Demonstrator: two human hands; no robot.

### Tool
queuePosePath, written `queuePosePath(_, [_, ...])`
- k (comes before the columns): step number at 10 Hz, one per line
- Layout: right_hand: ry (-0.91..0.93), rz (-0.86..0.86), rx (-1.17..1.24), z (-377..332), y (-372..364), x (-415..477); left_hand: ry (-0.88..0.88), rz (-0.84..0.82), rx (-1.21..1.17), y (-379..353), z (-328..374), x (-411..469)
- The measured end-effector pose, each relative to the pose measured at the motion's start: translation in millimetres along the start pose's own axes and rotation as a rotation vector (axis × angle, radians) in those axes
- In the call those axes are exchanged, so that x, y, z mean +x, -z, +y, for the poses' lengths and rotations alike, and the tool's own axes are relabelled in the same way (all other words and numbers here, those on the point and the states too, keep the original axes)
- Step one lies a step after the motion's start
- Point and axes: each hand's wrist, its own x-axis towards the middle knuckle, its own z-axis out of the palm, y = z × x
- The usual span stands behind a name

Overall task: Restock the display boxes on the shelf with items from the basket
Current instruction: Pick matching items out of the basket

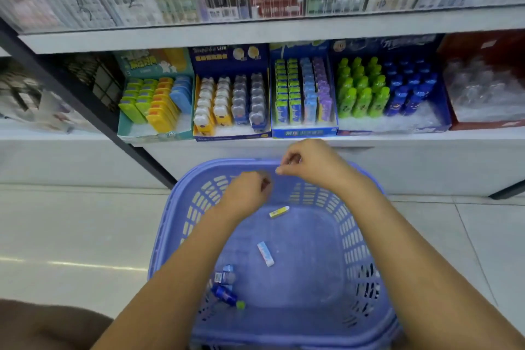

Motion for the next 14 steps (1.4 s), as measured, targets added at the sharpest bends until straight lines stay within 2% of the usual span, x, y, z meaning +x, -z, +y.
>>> queuePosePath(1, [-0.088, -0.303, -0.092, 17, -67, -4, 0.177, -0.305, 0.108, -39, -45, -23])
queuePosePath(2, [-0.155, -0.458, -0.1, 42, -128, -15, 0.247, -0.554, 0.147, -69, -77, -47])
queuePosePath(3, [-0.168, -0.555, -0.133, 58, -176, -24, 0.351, -0.677, 0.217, -92, -98, -62])
queuePosePath(4, [-0.132, -0.609, -0.154, 69, -210, -30, 0.488, -0.684, 0.268, -104, -107, -67])
queuePosePath(5, [-0.102, -0.625, -0.15, 79, -233, -33, 0.53, -0.703, 0.208, -112, -116, -65])
queuePosePath(7, [-0.064, -0.435, -0.161, 85, -251, -35, 0.634, -0.626, 0.174, -135, -121, -60])
queuePosePath(9, [-0.076, -0.486, -0.139, 89, -250, -27, 0.64, -0.467, 0.069, -143, -129, -57])
queuePosePath(10, [-0.155, -0.5, -0.073, 88, -246, -24, 0.629, -0.415, 0.136, -145, -134, -51])
queuePosePath(12, [-0.351, -0.451, 0.15, 92, -213, -10, 0.645, -0.23, -0.091, -140, -137, -50])
queuePosePath(13, [-0.376, -0.471, 0.329, 89, -185, -2, 0.648, -0.074, -0.307, -132, -129, -44])
queuePosePath(14, [-0.4, -0.464, 0.518, 79, -146, 3, 0.589, -0.006, -0.356, -121, -116, -43])
